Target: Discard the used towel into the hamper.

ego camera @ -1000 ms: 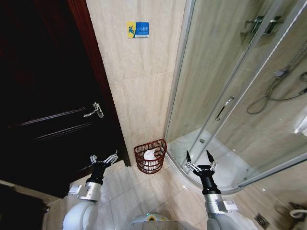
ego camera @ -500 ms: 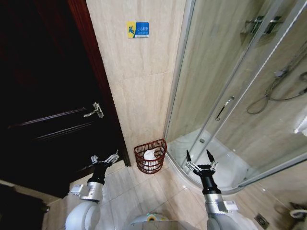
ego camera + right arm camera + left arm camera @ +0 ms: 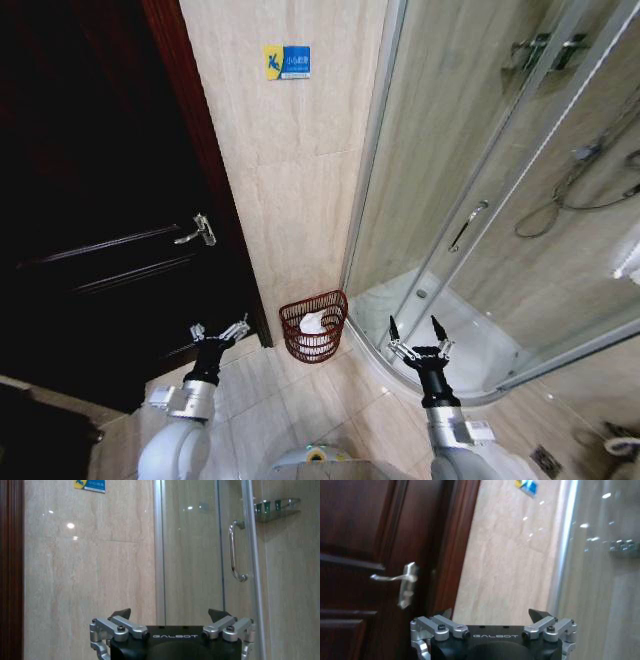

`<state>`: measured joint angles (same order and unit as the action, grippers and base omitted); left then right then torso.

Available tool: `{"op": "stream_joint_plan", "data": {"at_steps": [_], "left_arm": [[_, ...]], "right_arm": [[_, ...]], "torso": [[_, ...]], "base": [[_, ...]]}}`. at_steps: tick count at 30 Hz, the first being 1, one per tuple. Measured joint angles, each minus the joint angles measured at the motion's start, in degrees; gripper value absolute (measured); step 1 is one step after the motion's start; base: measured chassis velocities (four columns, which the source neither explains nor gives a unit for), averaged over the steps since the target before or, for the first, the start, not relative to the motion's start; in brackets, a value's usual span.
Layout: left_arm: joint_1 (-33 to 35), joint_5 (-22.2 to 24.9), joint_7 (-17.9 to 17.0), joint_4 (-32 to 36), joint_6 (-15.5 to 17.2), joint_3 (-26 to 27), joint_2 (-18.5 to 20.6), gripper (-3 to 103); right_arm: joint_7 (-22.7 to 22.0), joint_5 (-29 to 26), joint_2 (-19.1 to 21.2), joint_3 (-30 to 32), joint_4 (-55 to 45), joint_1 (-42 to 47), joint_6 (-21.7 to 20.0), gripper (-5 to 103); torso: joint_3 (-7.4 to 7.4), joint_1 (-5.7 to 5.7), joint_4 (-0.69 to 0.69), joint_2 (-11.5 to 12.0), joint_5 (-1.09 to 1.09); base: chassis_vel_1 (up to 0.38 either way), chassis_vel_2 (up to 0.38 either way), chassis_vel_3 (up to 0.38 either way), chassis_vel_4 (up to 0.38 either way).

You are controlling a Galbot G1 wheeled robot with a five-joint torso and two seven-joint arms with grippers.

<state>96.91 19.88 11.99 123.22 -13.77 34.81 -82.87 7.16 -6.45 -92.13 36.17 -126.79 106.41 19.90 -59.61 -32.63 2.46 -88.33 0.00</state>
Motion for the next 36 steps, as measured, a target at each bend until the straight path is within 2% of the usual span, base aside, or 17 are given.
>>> {"op": "stream_joint_plan", "data": {"at_steps": [17,18,21,23,29,36], "left_arm": [[0.0,-0.6,-0.5,-0.1,0.0,-0.2,0.1,100],[0.4,-1.1,0.0,0.6,0.0,0.4,0.2,100],[1.2,-2.3,1.3,2.6,-0.2,1.9,0.7,100],[1.5,-2.5,1.6,3.1,-0.6,2.3,0.6,100],[1.9,-3.1,1.7,3.3,-0.8,2.0,0.4,100],[2.8,-6.1,2.0,3.0,-1.2,0.5,0.0,100]], "right_arm": [[0.0,-0.6,0.0,-0.1,1.1,-0.5,0.1,100],[0.0,-0.7,0.0,-0.2,1.2,-0.5,0.2,100],[0.0,-0.8,0.0,-0.2,1.4,-0.5,0.4,100],[0.0,-0.9,0.0,-0.2,1.5,-0.3,0.8,100],[0.0,-1.1,0.0,-0.2,1.6,-0.2,1.0,100],[0.1,-1.2,0.0,-0.3,1.8,-0.2,1.1,100]], "torso": [[0.00,0.00,0.00,0.0,0.00],[0.00,0.00,-0.01,0.0,-0.05],[0.00,0.00,0.00,0.0,0.04],[0.00,0.01,0.00,0.0,-0.01],[0.00,0.01,0.00,0.0,0.00],[0.00,0.01,0.00,0.0,0.00]], "base": [[0.000,0.000,0.000,0.000],[0.000,0.000,0.000,0.000],[0.000,0.000,0.000,0.000],[0.000,0.000,0.000,0.000],[0.000,0.000,0.000,0.000],[0.000,0.000,0.000,0.000]]}}
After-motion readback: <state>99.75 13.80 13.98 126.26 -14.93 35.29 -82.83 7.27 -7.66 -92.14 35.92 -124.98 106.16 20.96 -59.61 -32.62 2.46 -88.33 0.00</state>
